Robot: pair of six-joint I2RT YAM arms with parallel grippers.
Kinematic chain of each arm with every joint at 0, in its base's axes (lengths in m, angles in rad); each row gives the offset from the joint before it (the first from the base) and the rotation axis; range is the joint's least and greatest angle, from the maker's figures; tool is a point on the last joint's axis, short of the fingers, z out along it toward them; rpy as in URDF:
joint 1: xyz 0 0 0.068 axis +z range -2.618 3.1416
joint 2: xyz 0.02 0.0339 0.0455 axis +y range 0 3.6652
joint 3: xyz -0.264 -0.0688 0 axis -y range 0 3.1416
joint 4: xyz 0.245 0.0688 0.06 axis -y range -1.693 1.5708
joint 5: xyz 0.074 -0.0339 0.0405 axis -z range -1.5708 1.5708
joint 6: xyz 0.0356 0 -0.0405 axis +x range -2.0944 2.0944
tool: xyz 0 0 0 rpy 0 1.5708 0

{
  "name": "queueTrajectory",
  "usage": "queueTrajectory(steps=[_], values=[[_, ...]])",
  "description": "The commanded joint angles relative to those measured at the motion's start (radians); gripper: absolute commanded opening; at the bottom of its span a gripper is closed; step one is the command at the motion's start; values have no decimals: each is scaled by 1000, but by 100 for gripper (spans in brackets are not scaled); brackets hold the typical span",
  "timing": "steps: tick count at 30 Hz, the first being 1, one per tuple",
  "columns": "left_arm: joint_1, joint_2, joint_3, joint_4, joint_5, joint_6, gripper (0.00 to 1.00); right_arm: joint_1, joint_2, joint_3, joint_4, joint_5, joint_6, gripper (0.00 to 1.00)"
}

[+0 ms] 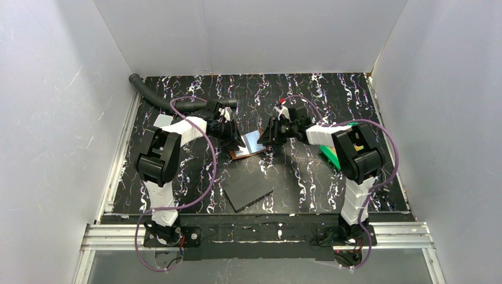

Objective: Put the credit cards into the card holder
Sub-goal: Open the card holder at the center of the board.

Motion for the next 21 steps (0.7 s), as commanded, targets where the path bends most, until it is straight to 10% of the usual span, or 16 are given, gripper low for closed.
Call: queueTrajectory(steps=[1, 15, 21], values=[[2, -37, -13, -3, 13, 1, 36, 6, -7, -5, 42, -18, 2, 50], [2, -52, -21, 19, 22, -10, 41, 46, 51, -11, 230, -77, 164, 51], [1, -47, -23, 16, 17, -4, 41, 39, 8, 33, 19, 39, 18, 55]])
